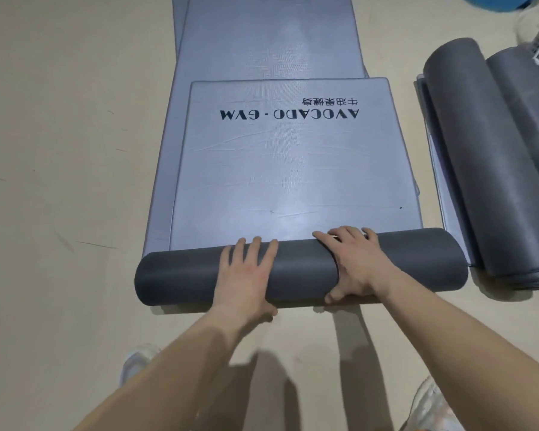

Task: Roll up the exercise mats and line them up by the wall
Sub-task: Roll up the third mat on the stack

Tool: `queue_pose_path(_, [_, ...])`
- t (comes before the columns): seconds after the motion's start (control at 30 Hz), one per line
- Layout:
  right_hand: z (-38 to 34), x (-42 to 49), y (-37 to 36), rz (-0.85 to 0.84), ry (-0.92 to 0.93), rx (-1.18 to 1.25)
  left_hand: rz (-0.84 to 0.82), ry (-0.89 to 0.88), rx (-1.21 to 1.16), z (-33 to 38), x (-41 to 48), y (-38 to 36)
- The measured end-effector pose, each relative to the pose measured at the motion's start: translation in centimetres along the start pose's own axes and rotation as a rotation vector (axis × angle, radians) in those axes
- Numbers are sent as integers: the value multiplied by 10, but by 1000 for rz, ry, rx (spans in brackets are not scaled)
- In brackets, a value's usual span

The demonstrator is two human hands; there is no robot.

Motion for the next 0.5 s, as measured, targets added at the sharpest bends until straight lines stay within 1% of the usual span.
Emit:
queue_pose_path(0.07, [-1, -7, -2, 168, -23, -35, 33, -40, -53, -16, 22, 13])
queue_pose_path(0.13, [-1, -14, -8, 286, -48, -51, -13, -99, -97, -27, 41, 22])
queue_pose_path(0.17, [-1, -9, -6, 296, -54, -40, -17, -112, -107, -30, 45, 25])
queue_pose_path(0.23, [-2, 11, 11, 271, -49, -39, 53, -67, -82, -37, 43, 29])
queue_pose_path(0.3, [-4, 33, 27, 194, -10, -45, 122, 5, 16, -39, 30, 25])
queue_pose_path(0.37, [-4, 45, 34, 141, 11, -58, 156, 2, 95, -38, 27, 18])
queue_pose_path(0.43, [-1, 45, 34, 205, -6, -98, 196, -17, 92, -47, 39, 21])
queue_pose_path(0.5, [0, 38, 30, 318, -14, -161, 184, -45, 58, -58, 55, 27])
Point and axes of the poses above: each hand's wrist, its own x-axis towards the middle knuckle, its own y-axis out of the back of the hand, z = x × y, the point moved 10 cm from there along x, towards the middle knuckle, and after that the axes turned 15 degrees about -y, right-handed, at the moved point
